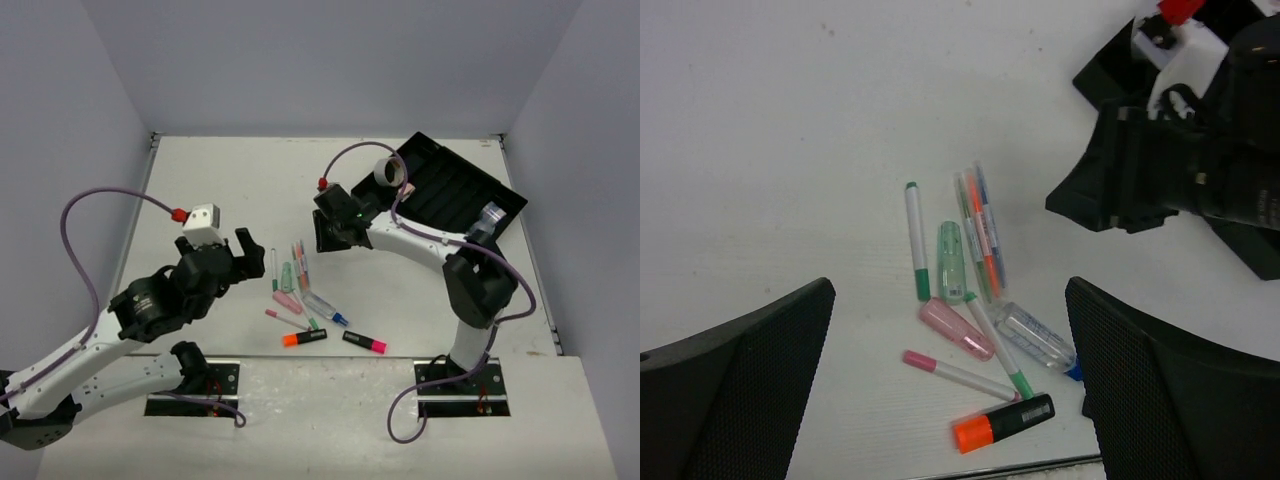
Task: Sort the stationery into containers
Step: Pick up the pen from the center of the board.
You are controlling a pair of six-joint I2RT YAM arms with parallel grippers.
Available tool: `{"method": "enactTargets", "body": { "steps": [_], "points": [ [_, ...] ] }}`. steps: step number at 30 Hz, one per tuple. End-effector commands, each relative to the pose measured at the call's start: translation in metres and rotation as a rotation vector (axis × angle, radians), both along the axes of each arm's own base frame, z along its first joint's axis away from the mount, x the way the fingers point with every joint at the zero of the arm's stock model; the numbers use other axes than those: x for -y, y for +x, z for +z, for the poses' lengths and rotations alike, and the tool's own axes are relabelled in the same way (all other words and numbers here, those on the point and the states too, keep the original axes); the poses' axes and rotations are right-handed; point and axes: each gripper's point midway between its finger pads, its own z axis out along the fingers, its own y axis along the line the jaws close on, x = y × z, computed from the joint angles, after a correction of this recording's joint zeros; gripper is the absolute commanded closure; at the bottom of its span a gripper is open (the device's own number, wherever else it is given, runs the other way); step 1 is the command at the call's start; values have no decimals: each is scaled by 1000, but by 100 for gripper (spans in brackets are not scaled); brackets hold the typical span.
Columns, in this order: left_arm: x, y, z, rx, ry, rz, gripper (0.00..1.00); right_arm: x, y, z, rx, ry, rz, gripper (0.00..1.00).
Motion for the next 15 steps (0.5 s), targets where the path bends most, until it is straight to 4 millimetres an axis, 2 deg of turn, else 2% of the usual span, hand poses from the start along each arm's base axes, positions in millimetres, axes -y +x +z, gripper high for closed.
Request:
{"method": "enactTargets", "body": {
  "steps": [1, 4, 8, 12, 15],
  "points": [
    [-27, -6, 30, 71, 65, 6, 0, -21, 13, 2, 15, -66, -21, 61],
    [-42, -7, 31, 114, 84, 28, 0, -33, 14, -8, 9, -109, -14, 62],
    [-45, -10, 11, 135, 53, 23, 0, -43, 13, -19, 3, -152, -3, 64],
    [-47, -9, 13, 141, 50, 39, 0, -45, 11, -31, -11, -184, -2, 64],
    [-45, -8, 8, 120, 72, 41, 0, -47, 9, -38, -20, -187, -7, 65]
  ]
}}
